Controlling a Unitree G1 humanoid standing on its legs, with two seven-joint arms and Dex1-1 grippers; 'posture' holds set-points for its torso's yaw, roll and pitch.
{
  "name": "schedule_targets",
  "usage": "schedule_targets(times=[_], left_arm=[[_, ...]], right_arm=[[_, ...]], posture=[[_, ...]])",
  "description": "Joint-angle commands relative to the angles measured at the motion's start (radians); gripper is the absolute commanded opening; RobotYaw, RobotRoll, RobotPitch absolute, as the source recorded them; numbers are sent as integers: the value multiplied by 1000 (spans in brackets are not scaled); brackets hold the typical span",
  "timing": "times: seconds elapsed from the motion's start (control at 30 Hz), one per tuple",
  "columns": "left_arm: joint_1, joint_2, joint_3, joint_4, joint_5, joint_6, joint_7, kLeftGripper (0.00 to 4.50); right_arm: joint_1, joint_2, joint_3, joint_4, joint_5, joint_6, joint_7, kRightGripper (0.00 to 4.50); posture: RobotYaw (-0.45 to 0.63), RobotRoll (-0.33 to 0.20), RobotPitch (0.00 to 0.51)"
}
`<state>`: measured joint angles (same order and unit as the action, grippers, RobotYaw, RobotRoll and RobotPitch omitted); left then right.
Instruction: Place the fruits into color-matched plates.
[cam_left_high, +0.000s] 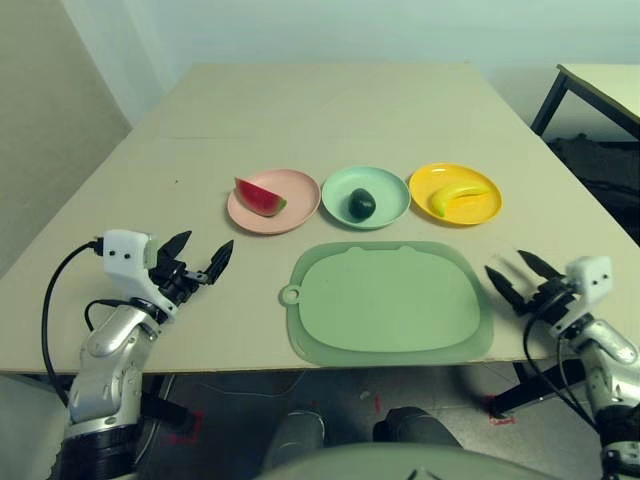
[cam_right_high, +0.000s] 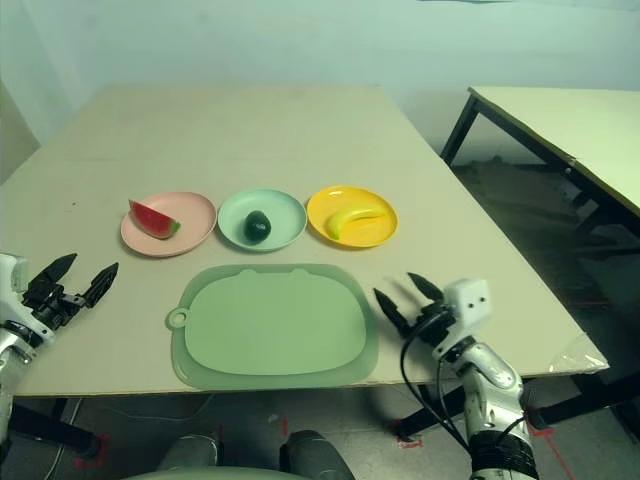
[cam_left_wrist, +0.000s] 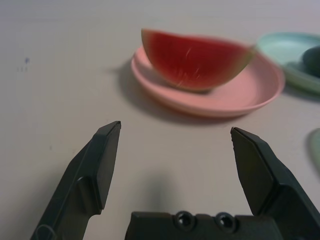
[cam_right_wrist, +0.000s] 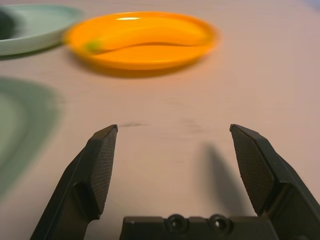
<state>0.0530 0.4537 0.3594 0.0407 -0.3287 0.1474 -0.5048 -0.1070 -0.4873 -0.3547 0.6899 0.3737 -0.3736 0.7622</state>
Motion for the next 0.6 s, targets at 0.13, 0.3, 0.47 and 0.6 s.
schedule_targets(times=[0.13,0.3,0.47,0.6], left_arm=[[-10,21,-35,48,51,-34,-6,4459],[3,14,-46,25,57,-33,4,4459],[28,6,-35,3,52,-34,14,4459],[22,6,-25,11,48,-34,23,4459]], right_arm=[[-52,5,-24,137,-31,-94,-61,4500],[-69,9,-13,188,-45,-125,-57,4500],[-87,2,-17,265,-57,-161,-68,4500],[-89,14,-10,270,-61,-174,-73,4500]], posture=[[28,0,38],[48,0,39],[60,0,31],[65,0,31]])
